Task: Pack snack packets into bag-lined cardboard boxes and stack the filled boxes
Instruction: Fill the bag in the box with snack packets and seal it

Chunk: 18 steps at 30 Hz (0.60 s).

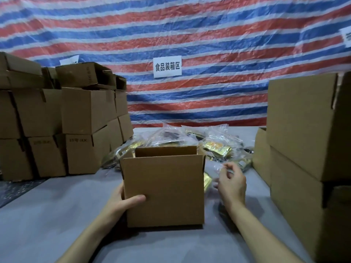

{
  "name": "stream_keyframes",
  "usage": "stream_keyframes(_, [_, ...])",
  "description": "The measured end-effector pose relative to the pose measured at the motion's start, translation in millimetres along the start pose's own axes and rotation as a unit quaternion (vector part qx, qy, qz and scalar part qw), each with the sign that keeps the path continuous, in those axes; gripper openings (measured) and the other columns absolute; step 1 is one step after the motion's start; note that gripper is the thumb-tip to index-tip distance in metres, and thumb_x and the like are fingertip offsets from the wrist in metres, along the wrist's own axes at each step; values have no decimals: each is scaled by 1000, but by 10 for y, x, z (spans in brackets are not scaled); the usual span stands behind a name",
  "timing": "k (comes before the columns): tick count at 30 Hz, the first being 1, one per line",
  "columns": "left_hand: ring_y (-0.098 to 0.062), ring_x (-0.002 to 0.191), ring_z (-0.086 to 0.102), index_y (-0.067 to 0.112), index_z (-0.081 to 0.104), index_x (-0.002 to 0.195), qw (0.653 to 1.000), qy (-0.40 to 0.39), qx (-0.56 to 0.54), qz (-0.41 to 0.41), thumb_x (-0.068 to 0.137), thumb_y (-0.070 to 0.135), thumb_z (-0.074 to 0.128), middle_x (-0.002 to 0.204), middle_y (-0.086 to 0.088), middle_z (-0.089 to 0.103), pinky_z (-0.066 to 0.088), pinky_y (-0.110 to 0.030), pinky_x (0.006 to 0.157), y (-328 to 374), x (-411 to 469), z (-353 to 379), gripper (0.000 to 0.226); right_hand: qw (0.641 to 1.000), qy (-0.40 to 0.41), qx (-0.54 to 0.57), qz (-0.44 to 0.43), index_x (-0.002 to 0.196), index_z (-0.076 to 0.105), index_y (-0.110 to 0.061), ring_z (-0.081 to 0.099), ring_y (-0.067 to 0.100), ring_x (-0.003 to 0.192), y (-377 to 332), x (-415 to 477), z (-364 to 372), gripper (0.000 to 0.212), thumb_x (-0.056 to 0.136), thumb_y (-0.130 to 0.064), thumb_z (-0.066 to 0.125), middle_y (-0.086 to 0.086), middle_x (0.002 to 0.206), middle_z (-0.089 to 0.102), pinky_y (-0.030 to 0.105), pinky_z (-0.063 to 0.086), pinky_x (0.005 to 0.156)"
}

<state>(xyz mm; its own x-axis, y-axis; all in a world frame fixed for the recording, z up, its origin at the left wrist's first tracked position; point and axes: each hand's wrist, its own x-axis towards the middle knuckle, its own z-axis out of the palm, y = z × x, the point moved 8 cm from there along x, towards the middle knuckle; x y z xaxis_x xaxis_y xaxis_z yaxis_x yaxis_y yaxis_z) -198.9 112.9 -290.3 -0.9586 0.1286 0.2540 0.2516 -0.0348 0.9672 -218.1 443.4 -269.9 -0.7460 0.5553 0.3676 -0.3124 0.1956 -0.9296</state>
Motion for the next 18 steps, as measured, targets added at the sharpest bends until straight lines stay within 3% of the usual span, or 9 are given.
stream_keyframes(3, [-25,103,73,21,60,123,1000,7,2,3,44,45,90,114,-2,76,61,-31,75,-3,7,-10,88,996,49,68,11,92,62,-22,67,26,84,-10,105,-158,17,99,-7,57,5,89,68,44,59,76])
stream_keyframes(7, [-24,99,74,20,61,120,1000,19,16,13,25,61,97,111,-2,76,59,-34,77,24,0,1,109,972,24,191,132,77,70,-18,59,18,81,135,123,-116,28,87,3,55,0,81,66,30,46,64])
stream_keyframes(10, [-23,95,75,16,61,119,1000,15,11,18,35,45,93,110,-5,76,61,-28,68,14,15,-7,94,945,15,239,223,76,74,-14,64,16,80,279,92,-67,22,91,-17,57,2,86,73,29,46,62])
stream_keyframes(12, [-23,96,75,15,61,120,1000,13,7,21,43,41,85,110,-5,77,62,-28,69,4,19,-16,84,938,27,223,263,76,70,-12,61,13,63,371,70,-97,27,88,-36,72,-4,69,70,28,46,59])
stream_keyframes(14, [-25,98,74,15,61,120,1000,14,6,24,46,40,84,110,-4,77,62,-29,70,-9,24,-25,82,942,27,179,283,78,65,-8,48,14,53,437,70,-126,25,80,-26,82,1,65,59,28,39,51])
stream_keyframes(16, [-25,98,74,14,63,119,999,15,6,29,46,40,86,111,-6,77,61,-28,70,-9,29,-35,81,947,8,132,292,89,64,-3,39,15,51,456,66,-139,21,76,-8,80,6,69,53,28,33,46])
stream_keyframes(18, [-25,98,75,14,63,119,999,15,9,35,42,46,93,112,-7,76,61,-27,71,-6,32,-43,89,946,-27,119,302,100,63,5,37,14,48,434,38,-122,26,75,4,72,14,81,64,25,33,39])
